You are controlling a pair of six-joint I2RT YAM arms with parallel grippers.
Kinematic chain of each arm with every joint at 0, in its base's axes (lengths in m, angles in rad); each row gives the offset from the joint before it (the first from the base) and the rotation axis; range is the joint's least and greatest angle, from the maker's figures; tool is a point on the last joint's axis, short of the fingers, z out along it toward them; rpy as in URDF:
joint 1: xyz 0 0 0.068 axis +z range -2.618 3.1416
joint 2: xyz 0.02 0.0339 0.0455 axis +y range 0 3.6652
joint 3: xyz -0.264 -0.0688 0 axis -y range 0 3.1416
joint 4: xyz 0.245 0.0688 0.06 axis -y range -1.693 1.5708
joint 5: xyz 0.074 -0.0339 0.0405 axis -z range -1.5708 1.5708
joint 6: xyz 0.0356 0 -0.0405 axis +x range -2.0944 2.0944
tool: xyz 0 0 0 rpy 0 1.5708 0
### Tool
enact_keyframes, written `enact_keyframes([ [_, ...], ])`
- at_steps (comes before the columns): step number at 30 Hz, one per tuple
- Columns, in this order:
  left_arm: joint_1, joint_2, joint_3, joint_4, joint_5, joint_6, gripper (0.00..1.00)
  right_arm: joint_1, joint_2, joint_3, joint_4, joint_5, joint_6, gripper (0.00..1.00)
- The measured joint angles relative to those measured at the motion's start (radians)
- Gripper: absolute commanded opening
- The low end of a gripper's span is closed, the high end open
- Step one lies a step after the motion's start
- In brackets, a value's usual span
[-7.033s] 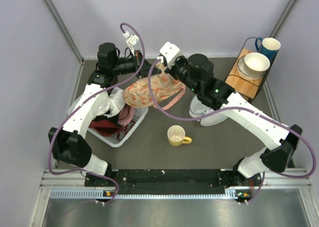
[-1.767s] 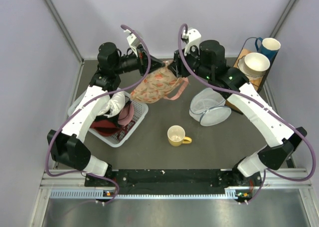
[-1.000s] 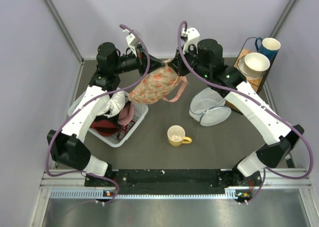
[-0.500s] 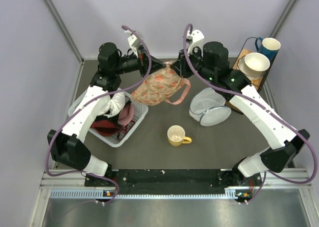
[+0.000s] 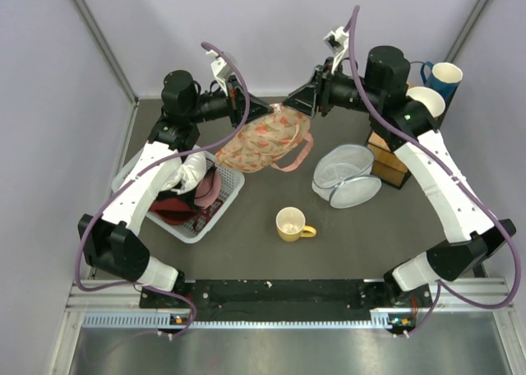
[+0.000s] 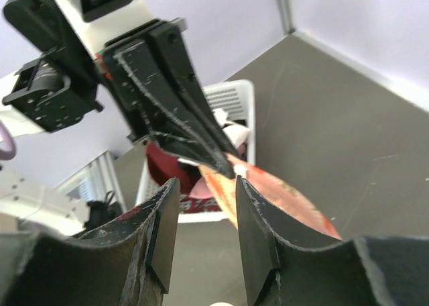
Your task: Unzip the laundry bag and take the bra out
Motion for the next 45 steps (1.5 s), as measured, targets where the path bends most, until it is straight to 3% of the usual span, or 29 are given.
enact_keyframes([
  [10, 0.0, 0.0, 0.0, 0.0, 0.0, 0.0, 0.0, 0.0, 0.016, -0.046, 0.005, -0.135, 0.061, 0.39],
  [18, 0.0, 0.0, 0.0, 0.0, 0.0, -0.001, 0.0, 0.0, 0.019, -0.099, 0.008, -0.146, 0.091, 0.49],
  [35, 0.002, 0.0, 0.0, 0.001, -0.01, -0.001, 0.0, 0.0, 0.11, -0.1, 0.101, -0.187, 0.172, 0.53],
  [38, 0.002, 0.0, 0.0, 0.003, -0.011, -0.001, 0.0, -0.001, 0.11, -0.1, 0.112, -0.184, 0.182, 0.51],
  [45, 0.002, 0.0, 0.0, 0.008, -0.011, -0.001, 0.0, -0.002, 0.11, -0.1, 0.129, -0.169, 0.206, 0.3],
])
